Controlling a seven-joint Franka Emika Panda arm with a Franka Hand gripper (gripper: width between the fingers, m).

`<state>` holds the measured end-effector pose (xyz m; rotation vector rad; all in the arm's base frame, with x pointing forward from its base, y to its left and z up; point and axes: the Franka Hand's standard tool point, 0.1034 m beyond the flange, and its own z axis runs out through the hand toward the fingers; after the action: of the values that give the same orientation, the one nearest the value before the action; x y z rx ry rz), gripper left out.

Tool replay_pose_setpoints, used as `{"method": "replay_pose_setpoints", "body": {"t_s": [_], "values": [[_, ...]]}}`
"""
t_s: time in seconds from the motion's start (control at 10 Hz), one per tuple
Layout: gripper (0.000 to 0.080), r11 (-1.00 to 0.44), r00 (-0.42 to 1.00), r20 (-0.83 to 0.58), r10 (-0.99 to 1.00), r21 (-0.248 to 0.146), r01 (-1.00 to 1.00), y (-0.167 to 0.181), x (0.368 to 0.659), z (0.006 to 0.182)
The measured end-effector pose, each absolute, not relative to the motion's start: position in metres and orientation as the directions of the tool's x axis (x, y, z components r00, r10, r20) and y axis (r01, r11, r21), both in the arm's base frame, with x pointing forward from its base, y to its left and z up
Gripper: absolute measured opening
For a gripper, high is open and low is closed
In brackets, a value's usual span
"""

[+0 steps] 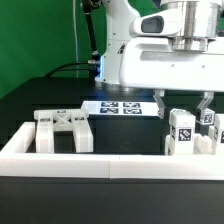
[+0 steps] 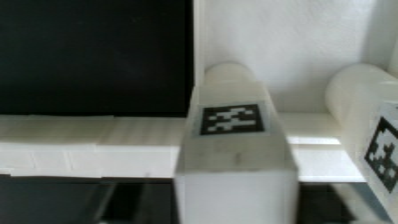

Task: Assemble chair

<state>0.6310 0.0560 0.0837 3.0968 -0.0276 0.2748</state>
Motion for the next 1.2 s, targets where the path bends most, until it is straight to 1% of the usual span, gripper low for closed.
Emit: {"method": "replay_pose_setpoints", "body": {"t_s": [0.1, 0.2, 0.4, 0.7, 0.8, 0.9, 1.0, 1.1, 1.2], "values": [[0.0289, -0.999, 0.984, 0.176, -0.017, 0.030, -0.022, 0.0560, 0.6310, 0.0837], [0.0289, -0.998, 0.982, 0.177, -0.058, 0.023, -0.063, 0.0560, 0.6309, 0.0837], [0.0289, -0.979, 0.963, 0.179, -0.200, -0.004, -0.203, 0.0561, 0.6309, 0.0837], [0.0291, -0.921, 0.905, 0.174, -0.389, -0.039, -0.388, 0.0557, 0.6309, 0.0837], [0.0291, -0.838, 0.822, 0.164, -0.545, -0.066, -0.542, 0.0562, 0.6300, 0.0836], [0.0291, -0.768, 0.753, 0.154, -0.640, -0.083, -0.636, 0.0585, 0.6289, 0.0829], [0.0291, -0.648, 0.635, 0.138, -0.760, -0.105, -0.754, 0.0601, 0.6284, 0.0818], [0.0291, -0.514, 0.502, 0.114, -0.857, -0.130, -0.848, 0.0604, 0.6291, 0.0813], [0.0291, -0.451, 0.439, 0.106, -0.892, -0.139, -0.882, 0.0611, 0.6297, 0.0814]]}}
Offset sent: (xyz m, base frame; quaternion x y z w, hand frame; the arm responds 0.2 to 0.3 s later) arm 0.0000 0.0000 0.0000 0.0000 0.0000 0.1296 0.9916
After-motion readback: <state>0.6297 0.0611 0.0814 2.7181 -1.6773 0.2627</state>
